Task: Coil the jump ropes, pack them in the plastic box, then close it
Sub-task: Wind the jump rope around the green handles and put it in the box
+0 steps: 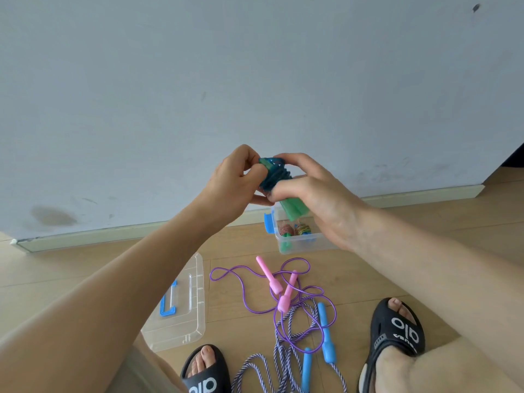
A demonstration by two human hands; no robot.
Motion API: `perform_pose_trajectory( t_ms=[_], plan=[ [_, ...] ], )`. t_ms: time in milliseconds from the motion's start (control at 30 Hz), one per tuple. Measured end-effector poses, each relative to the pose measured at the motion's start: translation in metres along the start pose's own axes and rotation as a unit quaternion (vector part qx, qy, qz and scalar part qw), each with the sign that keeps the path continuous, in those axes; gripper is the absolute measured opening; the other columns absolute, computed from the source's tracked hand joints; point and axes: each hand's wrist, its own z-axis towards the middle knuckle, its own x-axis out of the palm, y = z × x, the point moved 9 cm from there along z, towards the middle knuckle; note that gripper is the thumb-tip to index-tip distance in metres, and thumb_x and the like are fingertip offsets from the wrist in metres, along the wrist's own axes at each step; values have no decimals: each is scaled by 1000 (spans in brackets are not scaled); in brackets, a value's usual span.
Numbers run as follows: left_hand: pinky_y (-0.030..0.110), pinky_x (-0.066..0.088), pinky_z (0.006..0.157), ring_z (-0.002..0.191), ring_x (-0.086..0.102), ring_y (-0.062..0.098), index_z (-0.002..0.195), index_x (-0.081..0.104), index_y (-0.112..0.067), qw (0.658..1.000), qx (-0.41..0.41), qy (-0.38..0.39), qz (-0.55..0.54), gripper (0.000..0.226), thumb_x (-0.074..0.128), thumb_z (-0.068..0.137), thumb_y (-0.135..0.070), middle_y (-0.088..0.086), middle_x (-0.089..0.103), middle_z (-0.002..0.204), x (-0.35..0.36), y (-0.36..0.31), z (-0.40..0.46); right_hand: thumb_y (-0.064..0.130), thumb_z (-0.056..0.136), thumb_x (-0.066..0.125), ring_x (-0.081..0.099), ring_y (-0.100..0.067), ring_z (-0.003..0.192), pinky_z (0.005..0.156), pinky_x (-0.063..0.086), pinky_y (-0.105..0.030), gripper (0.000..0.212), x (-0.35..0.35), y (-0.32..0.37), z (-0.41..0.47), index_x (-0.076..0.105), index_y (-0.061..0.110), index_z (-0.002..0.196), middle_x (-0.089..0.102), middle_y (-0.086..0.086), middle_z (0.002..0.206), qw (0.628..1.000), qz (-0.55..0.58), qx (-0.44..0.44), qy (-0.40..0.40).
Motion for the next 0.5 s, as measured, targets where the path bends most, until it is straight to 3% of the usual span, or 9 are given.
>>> perform_pose_trajectory(
  t_ms=[100, 167, 267, 400, 500],
  plan=[
    [31, 62, 67, 82, 68, 24, 91, 49, 0, 1000, 3, -9, 0, 9, 41, 95, -3, 8, 56, 86, -1, -1, 1, 0, 72, 70, 69, -20, 91, 84, 61, -43, 67, 15, -8, -4, 47, 34, 125, 67, -9, 113, 998, 7, 34, 54],
    [39, 63, 72, 86, 68, 28, 87, 48, -5, 1000, 4, -5, 9, 9, 42, 94, -5, 7, 55, 84, 2, 0, 1, 7, 73, 74, 68, -23, 72, 74, 62, -43, 61, 12, -11, 1, 43, 25, 121, 69, -13, 102, 996, -79, 25, 36],
    [46, 63, 75, 92, 72, 28, 87, 47, -5, 1000, -7, -3, 6, 9, 43, 94, -8, 25, 59, 99, 4, 2, 2, 20, 70, 75, 62, -22, 58, 60, 52, -39, 56, 0, -9, 12, 46, 27, 118, 70, -12, 85, 986, -165, 12, -15],
    [50, 61, 79, 87, 75, 27, 83, 46, -6, 999, -38, 4, -18, 11, 41, 87, -15, 31, 61, 106, 8, 9, 3, 13, 75, 72, 55, -16, 68, 62, 42, -31, 40, -4, -6, 19, 59, 24, 111, 67, -1, 95, 983, -178, -15, -39],
    [51, 58, 86, 89, 72, 25, 80, 49, -6, 998, -47, -11, 50, 24, 40, 78, -28, 17, 62, 94, 3, 13, 4, 14, 78, 69, 56, -18, 72, 60, 43, -29, 29, -10, -2, 19, 61, 22, 105, 66, 2, 88, 970, -230, -40, -67]
  ],
)
